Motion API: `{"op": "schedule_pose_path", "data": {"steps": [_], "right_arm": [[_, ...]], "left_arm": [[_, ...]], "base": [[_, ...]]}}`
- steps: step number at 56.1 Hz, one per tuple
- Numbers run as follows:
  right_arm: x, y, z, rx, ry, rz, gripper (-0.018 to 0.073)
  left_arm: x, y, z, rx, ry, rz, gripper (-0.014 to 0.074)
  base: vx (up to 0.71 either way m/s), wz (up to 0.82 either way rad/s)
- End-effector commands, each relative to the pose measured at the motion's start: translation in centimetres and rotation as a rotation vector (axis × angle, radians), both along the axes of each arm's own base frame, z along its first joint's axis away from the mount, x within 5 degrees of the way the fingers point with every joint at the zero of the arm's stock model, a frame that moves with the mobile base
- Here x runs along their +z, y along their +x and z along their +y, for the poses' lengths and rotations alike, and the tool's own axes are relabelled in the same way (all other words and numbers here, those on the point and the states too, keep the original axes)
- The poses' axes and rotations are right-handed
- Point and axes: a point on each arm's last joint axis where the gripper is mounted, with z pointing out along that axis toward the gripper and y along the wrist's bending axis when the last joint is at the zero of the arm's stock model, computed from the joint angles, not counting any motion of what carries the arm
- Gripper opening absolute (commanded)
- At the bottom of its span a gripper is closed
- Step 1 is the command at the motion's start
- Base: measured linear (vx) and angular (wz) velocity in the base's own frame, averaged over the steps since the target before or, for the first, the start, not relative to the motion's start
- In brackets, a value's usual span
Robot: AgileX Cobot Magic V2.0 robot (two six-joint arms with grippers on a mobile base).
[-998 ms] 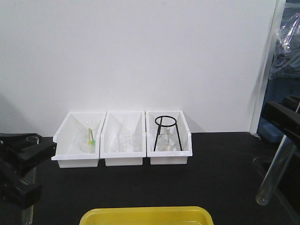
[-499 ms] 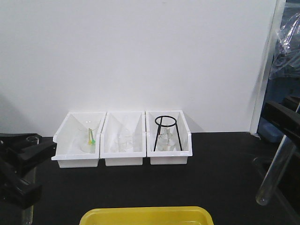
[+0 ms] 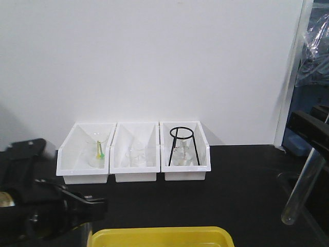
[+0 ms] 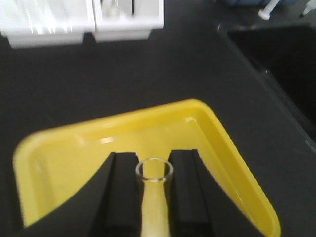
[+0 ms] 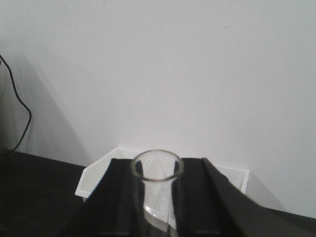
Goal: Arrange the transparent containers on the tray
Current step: 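Lower the left gripper's tube into the yellow tray and open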
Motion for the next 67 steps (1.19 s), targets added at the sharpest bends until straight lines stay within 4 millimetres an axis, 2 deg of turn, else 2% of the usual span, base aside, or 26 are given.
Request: {"op": "schedule_pose_path", "data": {"steps": [1, 10, 24, 33, 42, 60, 67], "right_arm": [[1.0, 0.0, -0.4, -0.04, -0.027, -0.047, -0.0011], [1.0, 0.0, -0.4, -0.04, -0.027, -0.047, -0.0011], [0.8, 0.3, -0.3, -0.04, -0.03, -0.037, -0.0011], [0.2, 1.3, 0.0, -0.036, -0.042, 0.0, -0.0011], [-0.1, 1.6, 0.2, -0.022, -0.048, 0.015, -0.0011], [-0.1, 1.6, 0.3, -0.021, -0.048, 0.016, -0.0011], [-0.1, 1.6, 0.3, -0.021, -0.048, 0.016, -0.0011]], "left_arm": [[-0.6, 2.0, -1.1, 0.082, -0.126, 0.034, -0.0001], [-5.9, 5.3, -2.6, 0.147, -0.124, 0.201, -0.0001], [-10.6, 7.9, -3.9, 0.136, -0.04, 0.329, 0.0004], [-11.9, 8.9, -4.1, 0.096, 0.043, 0.321, 0.0019], [-13.0, 9.3, -4.2, 0.108, 0.056, 0.331, 0.0082], [-14.5, 9.5, -4.3, 0.108, 0.076, 0.369, 0.0356], [-14.8, 9.5, -4.3, 0.108, 0.08, 0.374, 0.042]], "base": [[0.0, 0.0], [0.0, 0.0], [0.0, 0.0], [0.0, 0.0], [0.0, 0.0], [0.0, 0.0], [0.0, 0.0]]}}
